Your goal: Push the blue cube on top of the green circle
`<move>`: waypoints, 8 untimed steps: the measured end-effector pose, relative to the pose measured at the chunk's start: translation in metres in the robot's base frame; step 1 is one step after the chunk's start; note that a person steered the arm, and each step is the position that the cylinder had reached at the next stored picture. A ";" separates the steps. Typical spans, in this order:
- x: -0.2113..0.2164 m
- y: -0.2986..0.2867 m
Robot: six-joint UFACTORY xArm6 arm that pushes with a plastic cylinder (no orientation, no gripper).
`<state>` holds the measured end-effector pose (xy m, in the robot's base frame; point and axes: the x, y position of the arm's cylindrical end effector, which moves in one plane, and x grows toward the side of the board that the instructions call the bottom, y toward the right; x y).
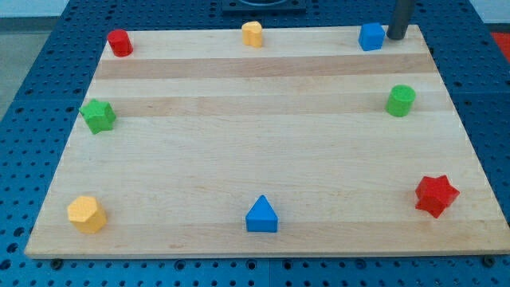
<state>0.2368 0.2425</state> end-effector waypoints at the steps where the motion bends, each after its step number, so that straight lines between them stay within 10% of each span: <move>1: -0.005 -0.002; 3: -0.044 -0.020; 6: 0.035 -0.029; 8: -0.020 -0.053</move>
<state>0.2171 0.1897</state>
